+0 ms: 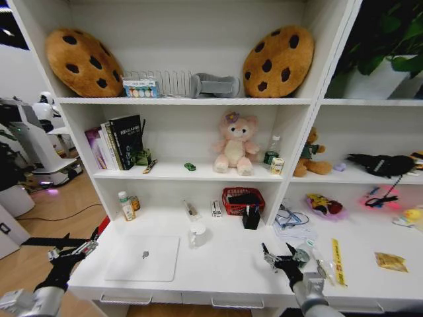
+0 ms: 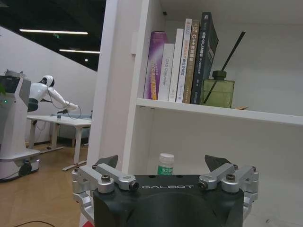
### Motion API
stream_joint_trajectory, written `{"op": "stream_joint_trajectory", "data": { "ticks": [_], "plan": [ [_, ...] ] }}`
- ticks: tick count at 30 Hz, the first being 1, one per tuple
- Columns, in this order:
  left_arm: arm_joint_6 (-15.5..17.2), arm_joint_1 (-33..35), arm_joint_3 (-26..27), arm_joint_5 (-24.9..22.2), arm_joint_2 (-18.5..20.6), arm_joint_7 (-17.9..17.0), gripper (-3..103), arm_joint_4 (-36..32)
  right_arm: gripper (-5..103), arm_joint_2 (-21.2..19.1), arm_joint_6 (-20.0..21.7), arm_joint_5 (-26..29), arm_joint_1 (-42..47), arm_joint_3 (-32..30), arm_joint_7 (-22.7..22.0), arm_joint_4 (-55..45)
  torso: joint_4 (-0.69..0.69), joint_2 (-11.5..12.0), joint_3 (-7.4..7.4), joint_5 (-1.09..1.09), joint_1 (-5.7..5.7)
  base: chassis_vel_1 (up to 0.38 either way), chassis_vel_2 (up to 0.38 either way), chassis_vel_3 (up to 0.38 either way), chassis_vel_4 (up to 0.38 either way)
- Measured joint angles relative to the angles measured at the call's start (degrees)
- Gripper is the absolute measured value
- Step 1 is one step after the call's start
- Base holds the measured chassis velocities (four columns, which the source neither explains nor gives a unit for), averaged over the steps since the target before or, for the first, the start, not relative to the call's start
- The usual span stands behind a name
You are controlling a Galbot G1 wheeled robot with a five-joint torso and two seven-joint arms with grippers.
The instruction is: Organize the objects on the table.
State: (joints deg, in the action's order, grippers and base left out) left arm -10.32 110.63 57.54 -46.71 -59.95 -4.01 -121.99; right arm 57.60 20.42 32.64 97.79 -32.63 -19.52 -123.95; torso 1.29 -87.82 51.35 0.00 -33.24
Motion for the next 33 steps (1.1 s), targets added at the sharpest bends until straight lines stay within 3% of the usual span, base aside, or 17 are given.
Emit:
{"op": "stream_joint_trajectory", "data": {
  "ticks": [2, 6, 16, 33],
  "plan": [
    [0.0, 0.0, 0.0, 0.0, 0.0, 0.0, 100, 0.0, 100, -1.6, 4.3, 4.0, -2.1, -0.1, -1.5, 0.2, 0.00, 0.0, 0.00, 0.00, 0.00, 0.000, 0.000, 0.000, 0.000],
    [0.0, 0.0, 0.0, 0.0, 0.0, 0.0, 100, 0.0, 100, -3.2, 7.5, 8.8, -5.1, 0.1, -2.6, 2.0, 0.00, 0.0, 0.00, 0.00, 0.00, 0.000, 0.000, 0.000, 0.000],
    [0.0, 0.0, 0.0, 0.0, 0.0, 0.0, 100, 0.0, 100, -4.9, 10.3, 16.7, -11.8, 3.0, -4.3, 7.5, 0.00, 0.0, 0.00, 0.00, 0.00, 0.000, 0.000, 0.000, 0.000],
    [0.0, 0.0, 0.0, 0.0, 0.0, 0.0, 100, 0.0, 100, -5.2, 10.6, 17.6, -17.7, 9.1, -4.1, 15.1, 0.00, 0.0, 0.00, 0.00, 0.00, 0.000, 0.000, 0.000, 0.000]
  ]
}}
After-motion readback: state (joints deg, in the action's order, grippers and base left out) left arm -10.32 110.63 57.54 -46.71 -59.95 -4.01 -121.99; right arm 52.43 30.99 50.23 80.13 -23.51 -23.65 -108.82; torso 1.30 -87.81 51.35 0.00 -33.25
